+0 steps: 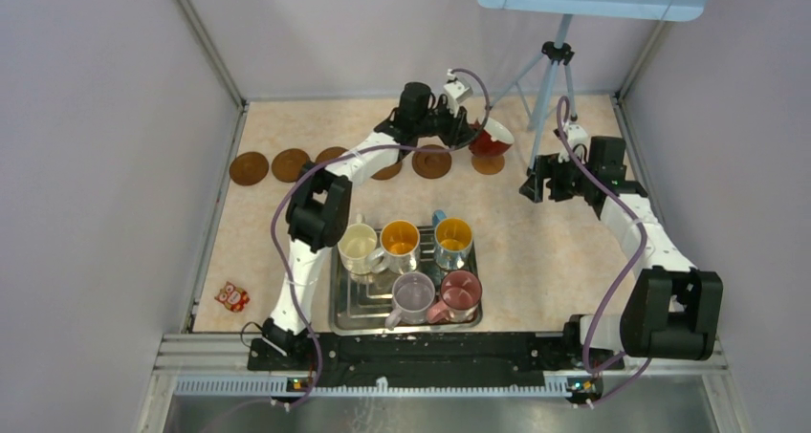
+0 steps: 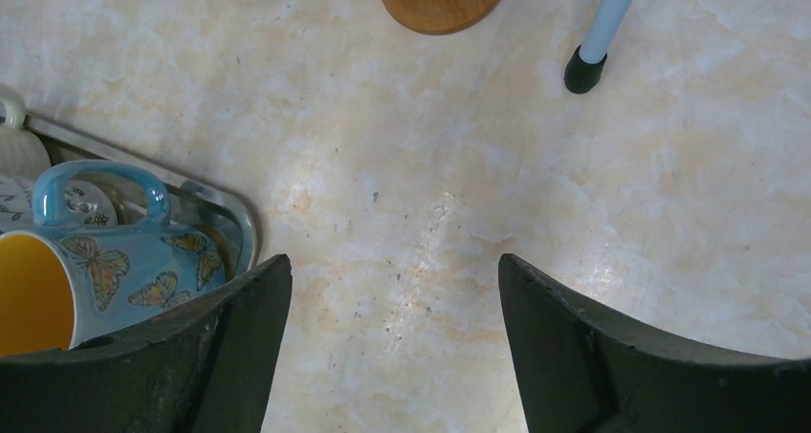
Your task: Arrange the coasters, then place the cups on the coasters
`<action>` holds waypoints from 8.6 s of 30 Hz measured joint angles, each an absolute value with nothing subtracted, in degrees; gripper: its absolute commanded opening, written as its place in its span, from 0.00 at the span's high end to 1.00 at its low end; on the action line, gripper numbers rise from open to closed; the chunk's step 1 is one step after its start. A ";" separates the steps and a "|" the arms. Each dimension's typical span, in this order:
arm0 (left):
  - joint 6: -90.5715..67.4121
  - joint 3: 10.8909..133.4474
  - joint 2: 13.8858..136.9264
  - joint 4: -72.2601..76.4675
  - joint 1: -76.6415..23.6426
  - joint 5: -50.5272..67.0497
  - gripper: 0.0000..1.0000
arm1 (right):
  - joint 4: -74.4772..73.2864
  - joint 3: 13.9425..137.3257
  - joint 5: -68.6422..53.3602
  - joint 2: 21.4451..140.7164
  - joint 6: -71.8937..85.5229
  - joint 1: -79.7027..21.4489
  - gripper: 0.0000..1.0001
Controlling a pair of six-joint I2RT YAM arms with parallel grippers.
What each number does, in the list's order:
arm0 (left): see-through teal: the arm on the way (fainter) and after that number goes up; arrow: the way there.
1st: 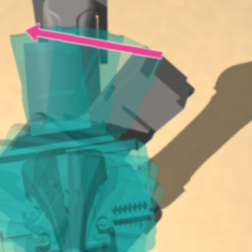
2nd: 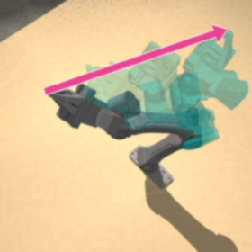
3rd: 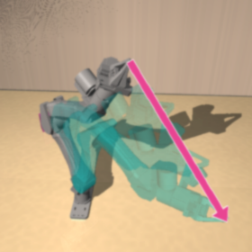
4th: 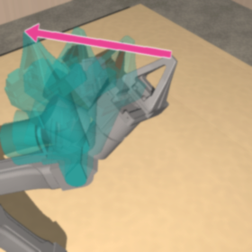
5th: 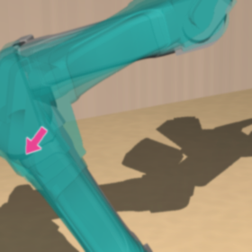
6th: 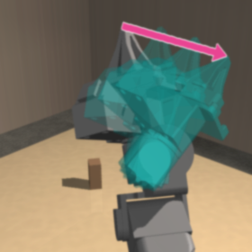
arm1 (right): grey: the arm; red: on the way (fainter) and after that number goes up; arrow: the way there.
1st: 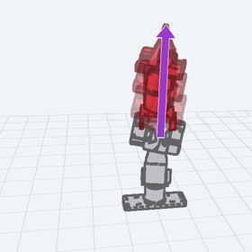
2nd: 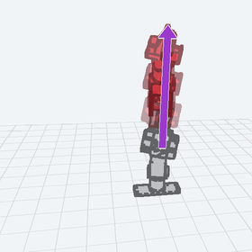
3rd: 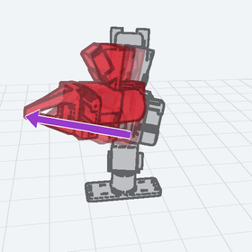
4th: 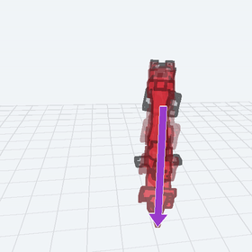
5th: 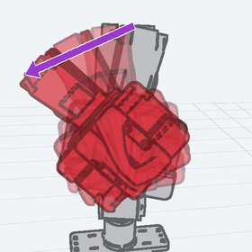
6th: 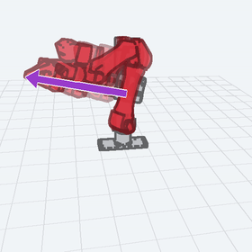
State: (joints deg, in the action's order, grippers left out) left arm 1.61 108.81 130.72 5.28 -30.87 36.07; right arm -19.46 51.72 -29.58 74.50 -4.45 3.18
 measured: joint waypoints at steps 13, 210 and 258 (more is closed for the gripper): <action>1.37 112.09 136.11 8.01 -31.94 36.14 1.00 | -19.46 51.64 -29.54 75.00 -4.45 3.18 0.22; 7.09 106.61 131.61 -12.32 -39.48 21.63 0.40 | -19.75 51.64 -30.11 75.94 -5.43 3.18 0.22; 20.86 61.47 61.73 -52.86 -21.12 24.12 0.31 | -19.77 51.64 -34.13 73.32 -4.82 3.18 0.21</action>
State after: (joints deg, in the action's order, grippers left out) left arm 20.86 61.47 61.73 -52.86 -21.12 24.12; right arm -19.77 51.64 -34.13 73.32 -4.82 3.18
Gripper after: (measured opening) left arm 0.784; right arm 0.786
